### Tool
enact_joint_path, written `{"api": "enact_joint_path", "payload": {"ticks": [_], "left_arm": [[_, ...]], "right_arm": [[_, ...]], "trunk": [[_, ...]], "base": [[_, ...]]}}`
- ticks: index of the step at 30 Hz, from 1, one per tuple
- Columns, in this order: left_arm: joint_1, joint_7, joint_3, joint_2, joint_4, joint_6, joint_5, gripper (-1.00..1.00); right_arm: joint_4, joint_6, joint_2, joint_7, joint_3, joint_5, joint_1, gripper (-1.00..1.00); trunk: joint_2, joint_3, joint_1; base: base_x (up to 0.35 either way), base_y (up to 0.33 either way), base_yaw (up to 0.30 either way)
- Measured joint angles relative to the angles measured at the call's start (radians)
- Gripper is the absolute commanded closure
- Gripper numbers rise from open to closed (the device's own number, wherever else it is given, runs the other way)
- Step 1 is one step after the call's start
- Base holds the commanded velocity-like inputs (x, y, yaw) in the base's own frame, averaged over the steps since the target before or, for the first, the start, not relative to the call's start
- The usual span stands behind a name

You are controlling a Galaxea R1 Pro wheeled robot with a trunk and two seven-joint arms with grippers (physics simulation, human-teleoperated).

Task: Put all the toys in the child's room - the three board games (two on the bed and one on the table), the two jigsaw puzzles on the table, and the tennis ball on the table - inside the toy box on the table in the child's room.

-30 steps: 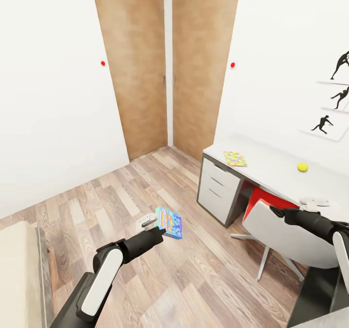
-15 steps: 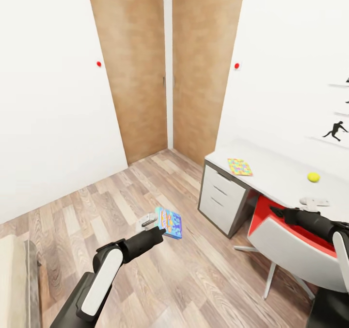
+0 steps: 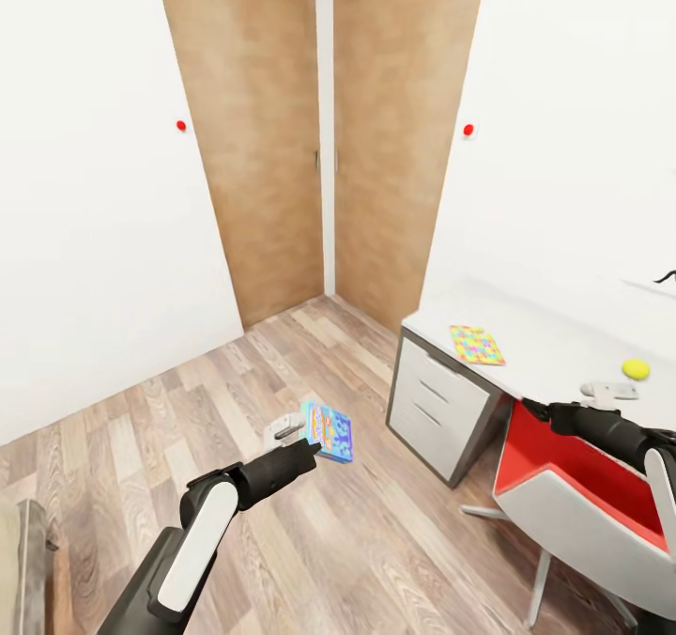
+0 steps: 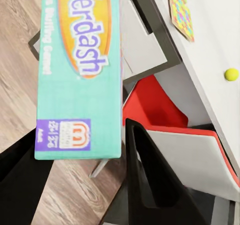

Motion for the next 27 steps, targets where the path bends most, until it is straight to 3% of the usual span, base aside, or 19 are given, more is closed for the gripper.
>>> {"api": "enact_joint_path", "payload": {"ticks": [27], "left_arm": [[0.000,0.001,0.000,0.000,0.000,0.000,0.000,1.00]], "right_arm": [[0.000,0.000,-0.001,0.000,0.000,0.000,0.000,-1.00]], "trunk": [[0.000,0.000,0.000]], "base": [[0.339,0.000,0.000]]}}
